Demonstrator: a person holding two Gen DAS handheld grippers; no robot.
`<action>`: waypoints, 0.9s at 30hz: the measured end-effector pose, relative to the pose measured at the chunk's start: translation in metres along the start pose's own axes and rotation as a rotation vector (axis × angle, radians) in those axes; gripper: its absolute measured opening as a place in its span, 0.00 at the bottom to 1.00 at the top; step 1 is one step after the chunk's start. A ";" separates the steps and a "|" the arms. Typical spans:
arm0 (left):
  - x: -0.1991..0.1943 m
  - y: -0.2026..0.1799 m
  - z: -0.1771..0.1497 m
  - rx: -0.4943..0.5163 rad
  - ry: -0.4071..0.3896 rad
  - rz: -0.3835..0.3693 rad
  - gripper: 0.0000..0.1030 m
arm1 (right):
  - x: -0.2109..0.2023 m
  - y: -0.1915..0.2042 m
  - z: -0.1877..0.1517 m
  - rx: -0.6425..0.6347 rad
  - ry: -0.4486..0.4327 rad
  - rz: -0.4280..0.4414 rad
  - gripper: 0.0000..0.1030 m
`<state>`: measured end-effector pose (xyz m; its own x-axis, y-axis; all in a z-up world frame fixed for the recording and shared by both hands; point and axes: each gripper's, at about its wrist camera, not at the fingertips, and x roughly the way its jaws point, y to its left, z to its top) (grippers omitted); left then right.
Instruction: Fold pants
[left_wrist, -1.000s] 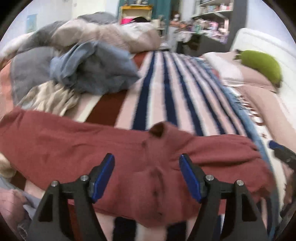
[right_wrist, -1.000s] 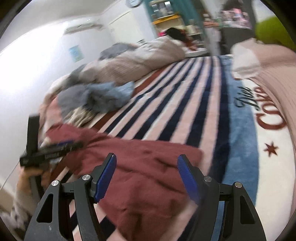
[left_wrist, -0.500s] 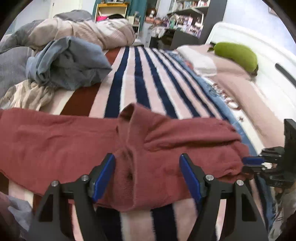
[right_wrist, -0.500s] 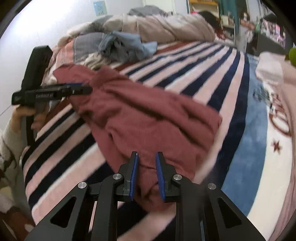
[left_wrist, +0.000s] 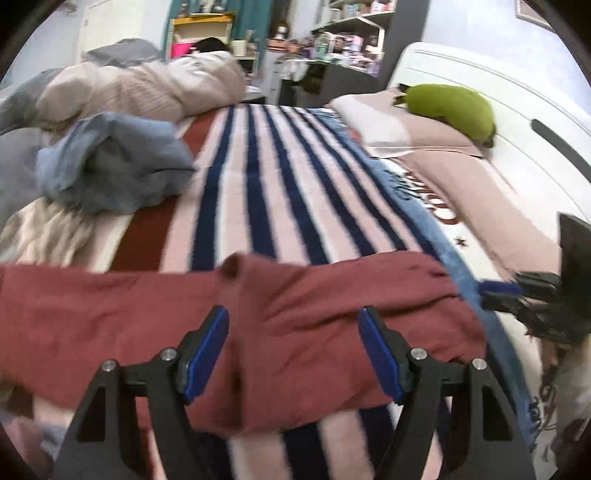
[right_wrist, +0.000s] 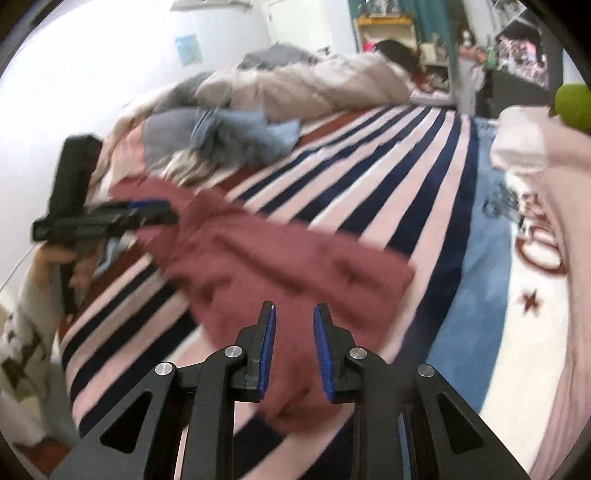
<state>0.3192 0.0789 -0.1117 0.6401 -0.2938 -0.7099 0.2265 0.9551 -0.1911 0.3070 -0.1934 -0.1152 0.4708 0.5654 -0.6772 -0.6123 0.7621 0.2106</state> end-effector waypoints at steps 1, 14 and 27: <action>0.009 -0.003 0.004 -0.001 0.018 -0.044 0.67 | 0.004 -0.003 0.005 0.010 -0.005 0.007 0.17; 0.080 0.022 0.003 0.014 0.103 0.062 0.67 | 0.079 -0.055 0.013 0.124 0.068 -0.050 0.16; 0.049 0.037 0.010 -0.031 0.075 0.083 0.71 | 0.061 -0.025 0.014 0.071 -0.021 -0.049 0.46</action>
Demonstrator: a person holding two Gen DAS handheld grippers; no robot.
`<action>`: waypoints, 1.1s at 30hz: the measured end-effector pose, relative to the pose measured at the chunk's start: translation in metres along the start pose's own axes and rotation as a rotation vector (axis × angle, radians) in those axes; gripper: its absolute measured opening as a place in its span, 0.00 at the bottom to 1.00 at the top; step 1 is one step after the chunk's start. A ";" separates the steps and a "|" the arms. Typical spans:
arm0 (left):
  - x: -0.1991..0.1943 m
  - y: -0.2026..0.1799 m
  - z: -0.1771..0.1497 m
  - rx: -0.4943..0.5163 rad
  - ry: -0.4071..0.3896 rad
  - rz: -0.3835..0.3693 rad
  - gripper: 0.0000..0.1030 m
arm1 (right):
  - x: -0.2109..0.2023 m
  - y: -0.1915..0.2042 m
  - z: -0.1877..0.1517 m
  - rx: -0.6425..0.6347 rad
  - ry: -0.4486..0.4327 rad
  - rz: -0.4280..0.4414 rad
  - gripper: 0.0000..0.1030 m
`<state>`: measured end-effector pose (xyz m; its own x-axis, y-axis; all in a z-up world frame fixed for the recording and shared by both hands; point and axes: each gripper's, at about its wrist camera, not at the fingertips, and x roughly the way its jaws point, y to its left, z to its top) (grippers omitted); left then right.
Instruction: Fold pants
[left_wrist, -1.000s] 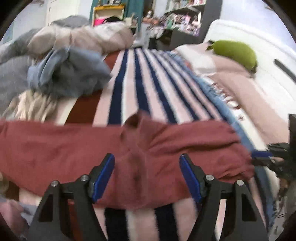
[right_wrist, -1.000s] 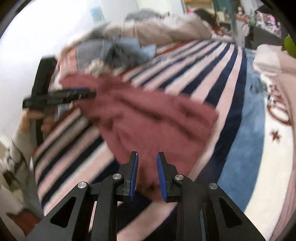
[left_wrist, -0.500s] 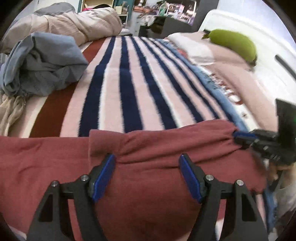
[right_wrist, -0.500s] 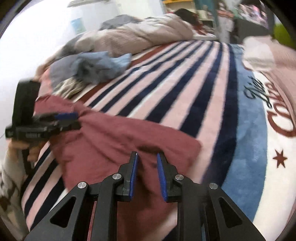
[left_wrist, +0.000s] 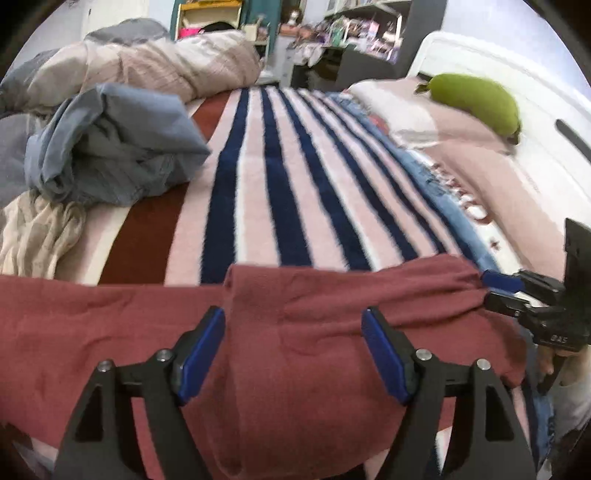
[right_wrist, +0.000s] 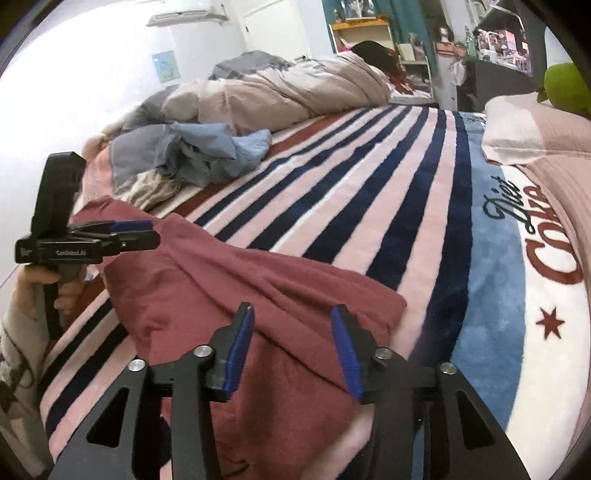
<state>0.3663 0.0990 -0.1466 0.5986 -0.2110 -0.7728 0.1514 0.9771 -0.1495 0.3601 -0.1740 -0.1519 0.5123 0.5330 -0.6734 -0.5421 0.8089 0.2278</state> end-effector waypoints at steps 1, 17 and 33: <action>0.007 0.003 -0.004 -0.012 0.036 0.017 0.71 | 0.006 0.000 -0.002 0.006 0.024 -0.010 0.52; -0.119 0.140 -0.076 -0.580 -0.141 0.202 0.84 | -0.020 0.005 -0.013 0.048 -0.041 0.032 0.61; -0.080 0.170 -0.083 -0.654 -0.119 0.275 0.35 | -0.017 0.006 -0.016 0.096 -0.039 0.077 0.61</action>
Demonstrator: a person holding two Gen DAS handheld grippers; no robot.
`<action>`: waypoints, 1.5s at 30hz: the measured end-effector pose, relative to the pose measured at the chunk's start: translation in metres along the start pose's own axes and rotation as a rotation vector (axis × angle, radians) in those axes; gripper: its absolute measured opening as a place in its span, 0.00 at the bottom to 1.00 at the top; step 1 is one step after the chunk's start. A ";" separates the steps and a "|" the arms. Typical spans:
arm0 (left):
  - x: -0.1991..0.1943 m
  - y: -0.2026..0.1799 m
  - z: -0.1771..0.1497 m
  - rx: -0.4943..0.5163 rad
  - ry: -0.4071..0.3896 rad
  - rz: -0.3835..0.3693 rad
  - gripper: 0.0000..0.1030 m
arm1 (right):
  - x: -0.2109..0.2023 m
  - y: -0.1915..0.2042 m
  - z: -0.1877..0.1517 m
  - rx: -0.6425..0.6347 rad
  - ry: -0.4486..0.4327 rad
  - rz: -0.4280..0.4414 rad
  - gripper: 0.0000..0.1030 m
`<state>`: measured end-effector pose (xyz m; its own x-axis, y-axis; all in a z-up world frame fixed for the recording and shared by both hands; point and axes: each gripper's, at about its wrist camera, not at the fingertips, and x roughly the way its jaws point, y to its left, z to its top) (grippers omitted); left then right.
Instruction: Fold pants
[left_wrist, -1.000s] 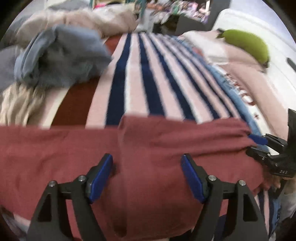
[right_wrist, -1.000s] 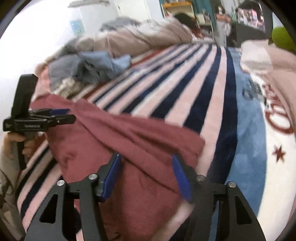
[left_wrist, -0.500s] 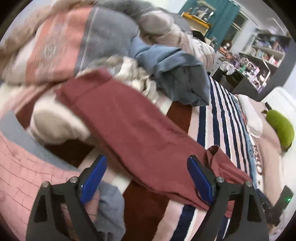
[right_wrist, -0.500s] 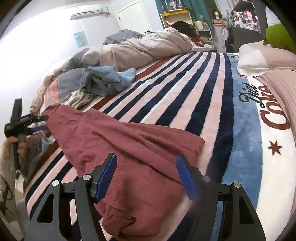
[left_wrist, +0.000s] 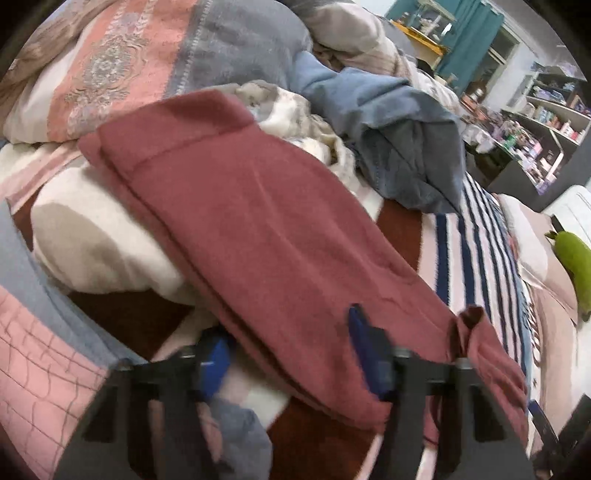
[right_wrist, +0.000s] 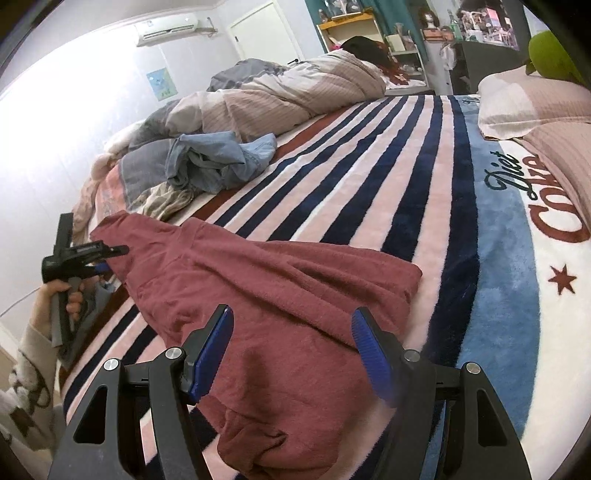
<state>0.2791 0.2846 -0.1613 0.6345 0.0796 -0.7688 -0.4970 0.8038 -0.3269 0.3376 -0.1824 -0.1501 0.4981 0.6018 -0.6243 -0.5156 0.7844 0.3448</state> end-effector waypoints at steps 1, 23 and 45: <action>-0.002 0.000 0.000 -0.004 -0.013 0.007 0.29 | 0.000 -0.001 0.000 0.001 -0.001 0.000 0.61; -0.013 -0.028 -0.013 0.060 -0.011 -0.080 0.26 | 0.002 -0.008 0.001 0.061 -0.001 0.029 0.61; -0.051 -0.108 -0.007 0.323 -0.216 -0.146 0.02 | -0.006 -0.019 0.001 0.115 -0.035 0.059 0.61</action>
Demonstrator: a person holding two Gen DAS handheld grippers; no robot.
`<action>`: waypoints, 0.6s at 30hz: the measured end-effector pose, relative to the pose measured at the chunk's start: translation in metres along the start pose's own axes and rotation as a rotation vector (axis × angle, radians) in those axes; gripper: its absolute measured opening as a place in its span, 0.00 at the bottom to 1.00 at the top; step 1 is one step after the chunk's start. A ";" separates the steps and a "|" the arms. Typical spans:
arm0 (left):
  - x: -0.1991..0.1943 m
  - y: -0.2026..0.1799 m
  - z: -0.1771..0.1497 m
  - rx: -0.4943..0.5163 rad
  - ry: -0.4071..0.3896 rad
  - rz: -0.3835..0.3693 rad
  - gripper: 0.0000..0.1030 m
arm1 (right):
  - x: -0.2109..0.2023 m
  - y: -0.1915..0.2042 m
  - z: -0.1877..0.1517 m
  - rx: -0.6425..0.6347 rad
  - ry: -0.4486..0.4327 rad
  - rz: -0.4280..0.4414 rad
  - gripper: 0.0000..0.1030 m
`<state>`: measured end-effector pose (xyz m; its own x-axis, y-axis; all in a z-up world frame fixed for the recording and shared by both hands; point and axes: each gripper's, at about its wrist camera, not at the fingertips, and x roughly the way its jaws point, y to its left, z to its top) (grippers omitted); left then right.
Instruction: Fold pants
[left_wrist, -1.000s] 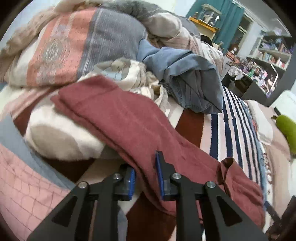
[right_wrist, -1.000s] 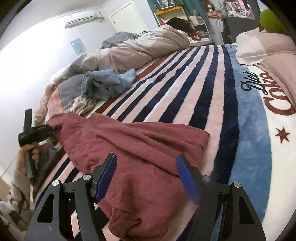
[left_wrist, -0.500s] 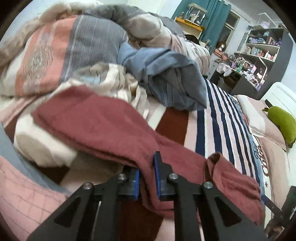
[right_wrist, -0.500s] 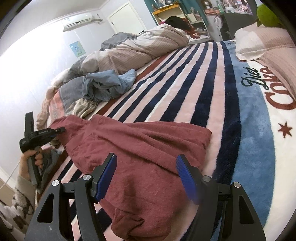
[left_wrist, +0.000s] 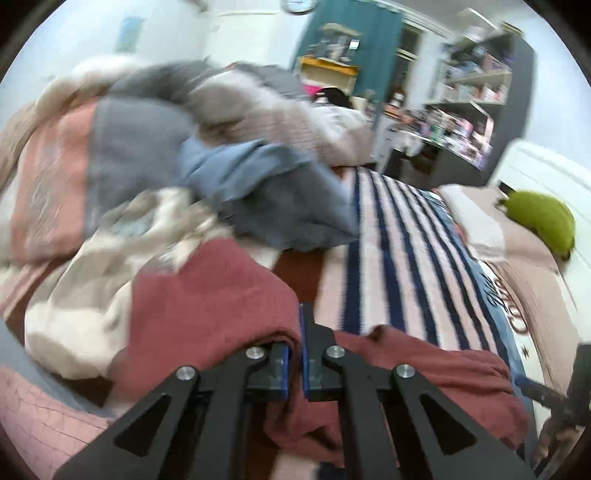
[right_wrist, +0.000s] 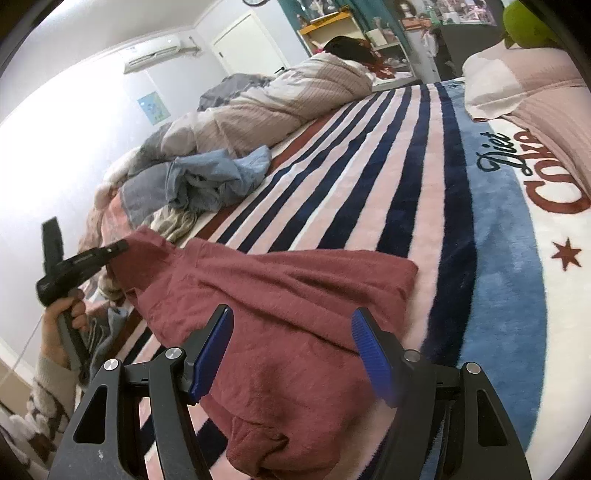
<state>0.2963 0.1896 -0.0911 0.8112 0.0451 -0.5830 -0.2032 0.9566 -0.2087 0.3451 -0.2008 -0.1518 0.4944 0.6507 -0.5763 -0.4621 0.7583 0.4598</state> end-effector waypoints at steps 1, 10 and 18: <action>-0.001 -0.011 0.001 0.027 -0.002 -0.018 0.02 | -0.001 -0.001 0.000 0.005 -0.003 0.003 0.61; 0.016 -0.118 -0.020 0.223 0.067 -0.199 0.02 | -0.015 -0.008 0.004 0.029 -0.049 0.015 0.61; 0.043 -0.168 -0.081 0.401 0.243 -0.261 0.04 | -0.017 -0.012 0.005 0.043 -0.058 0.006 0.61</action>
<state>0.3203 0.0075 -0.1449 0.6469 -0.2315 -0.7266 0.2520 0.9642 -0.0828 0.3457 -0.2209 -0.1442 0.5344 0.6556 -0.5335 -0.4336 0.7544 0.4928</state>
